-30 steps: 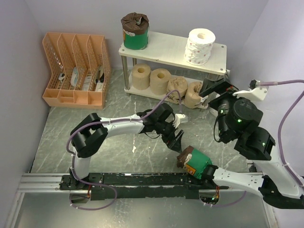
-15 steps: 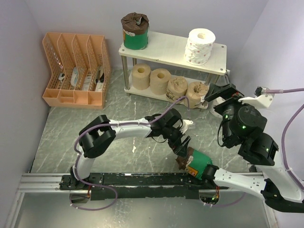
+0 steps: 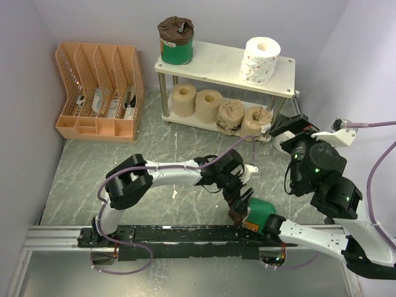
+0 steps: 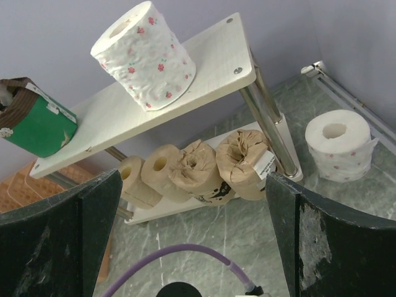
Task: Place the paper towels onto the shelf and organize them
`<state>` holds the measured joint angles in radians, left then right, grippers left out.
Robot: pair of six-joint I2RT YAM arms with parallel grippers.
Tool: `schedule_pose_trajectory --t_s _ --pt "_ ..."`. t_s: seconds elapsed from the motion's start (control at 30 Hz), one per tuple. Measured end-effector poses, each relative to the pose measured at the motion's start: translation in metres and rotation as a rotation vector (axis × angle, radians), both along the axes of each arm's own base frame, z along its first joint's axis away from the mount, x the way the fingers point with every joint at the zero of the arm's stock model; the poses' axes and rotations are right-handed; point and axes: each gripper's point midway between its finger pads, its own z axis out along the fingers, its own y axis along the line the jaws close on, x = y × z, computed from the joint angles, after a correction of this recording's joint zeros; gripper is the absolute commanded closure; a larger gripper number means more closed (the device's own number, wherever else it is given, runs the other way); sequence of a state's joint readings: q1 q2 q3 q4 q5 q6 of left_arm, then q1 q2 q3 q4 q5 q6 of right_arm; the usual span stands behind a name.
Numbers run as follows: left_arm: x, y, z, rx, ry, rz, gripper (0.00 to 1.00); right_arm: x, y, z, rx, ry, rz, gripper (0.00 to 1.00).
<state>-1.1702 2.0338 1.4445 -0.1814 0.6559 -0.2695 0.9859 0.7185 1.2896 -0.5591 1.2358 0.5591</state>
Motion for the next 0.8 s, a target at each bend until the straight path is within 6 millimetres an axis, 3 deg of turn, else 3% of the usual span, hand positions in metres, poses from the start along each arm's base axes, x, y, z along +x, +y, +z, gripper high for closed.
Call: schedule_pose_trajectory --t_s 0.2,0.4,0.47,0.67,0.8 --pt "-0.006 -0.007 -0.010 0.019 -0.009 -0.006 0.23 -0.003 -0.005 -0.004 0.005 0.000 -0.008 0.00" --pt "-0.006 -0.011 -0.007 0.013 0.001 -0.005 0.79 -0.006 -0.010 -0.005 0.005 0.001 -0.013 0.00" --pt "-0.006 -0.013 -0.004 0.007 -0.006 -0.010 0.92 -0.006 -0.012 -0.006 0.006 0.000 -0.015 0.00" --pt "-0.002 -0.013 -0.003 0.023 -0.084 -0.036 0.93 -0.009 -0.017 -0.006 0.011 -0.003 -0.029 0.00" --pt "0.012 -0.009 0.002 0.050 -0.207 -0.052 0.93 -0.012 -0.023 -0.003 0.022 -0.015 -0.036 0.00"
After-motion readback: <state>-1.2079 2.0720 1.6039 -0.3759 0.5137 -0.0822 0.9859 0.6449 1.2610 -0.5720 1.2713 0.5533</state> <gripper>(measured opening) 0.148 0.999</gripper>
